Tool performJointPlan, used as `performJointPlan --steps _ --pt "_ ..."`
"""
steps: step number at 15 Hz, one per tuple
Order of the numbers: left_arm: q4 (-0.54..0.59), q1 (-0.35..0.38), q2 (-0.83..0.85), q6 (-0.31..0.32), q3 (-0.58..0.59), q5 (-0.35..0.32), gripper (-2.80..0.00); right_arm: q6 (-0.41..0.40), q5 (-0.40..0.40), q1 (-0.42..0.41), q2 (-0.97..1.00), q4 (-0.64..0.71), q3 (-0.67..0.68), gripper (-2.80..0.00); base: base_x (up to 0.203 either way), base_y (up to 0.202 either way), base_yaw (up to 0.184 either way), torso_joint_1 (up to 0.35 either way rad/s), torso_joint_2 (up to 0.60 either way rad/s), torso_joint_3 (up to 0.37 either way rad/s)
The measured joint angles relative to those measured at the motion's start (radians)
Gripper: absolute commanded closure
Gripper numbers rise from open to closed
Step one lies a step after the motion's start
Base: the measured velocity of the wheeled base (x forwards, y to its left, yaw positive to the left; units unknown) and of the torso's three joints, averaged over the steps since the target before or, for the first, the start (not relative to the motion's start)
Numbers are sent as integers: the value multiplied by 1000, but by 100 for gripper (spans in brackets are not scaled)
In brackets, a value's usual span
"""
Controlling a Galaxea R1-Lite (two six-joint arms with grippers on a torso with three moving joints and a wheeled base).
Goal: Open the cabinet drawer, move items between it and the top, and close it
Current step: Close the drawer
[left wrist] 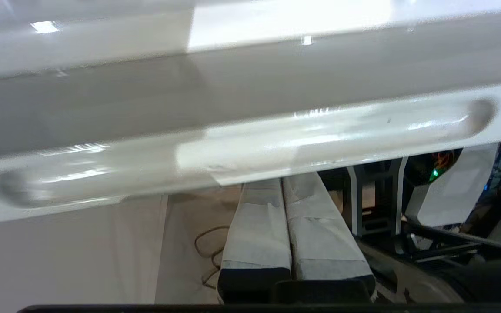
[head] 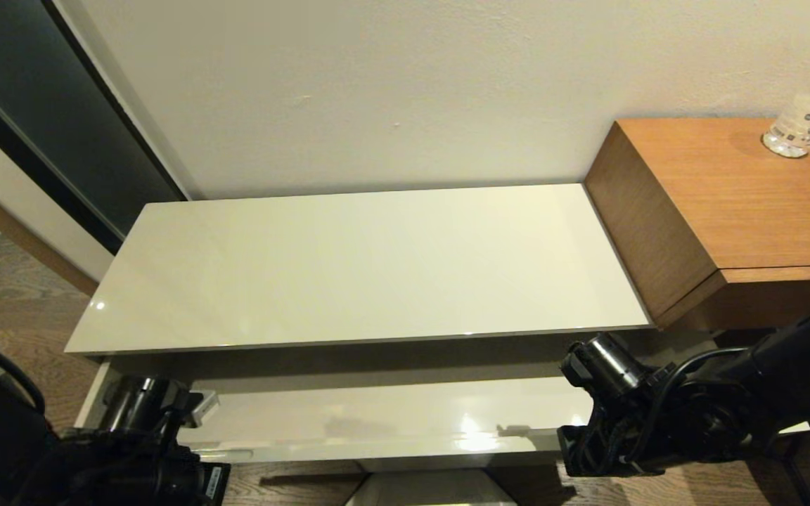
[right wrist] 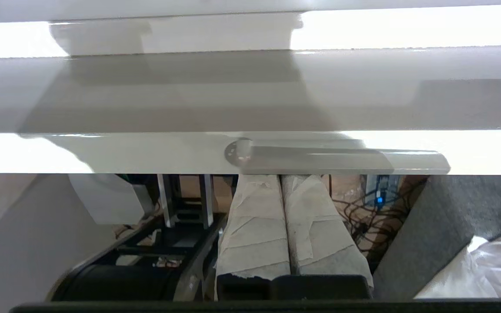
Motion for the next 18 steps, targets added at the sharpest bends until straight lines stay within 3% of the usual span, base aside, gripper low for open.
performJointPlan --steps 11,18 --pt "-24 -9 48 -36 -137 2 0 1 -39 -4 76 -28 -101 0 0 0 0 0 0 0" --pt "-37 -12 83 -49 -248 55 0 0 -86 -5 110 -51 -177 0 0 0 0 0 0 0"
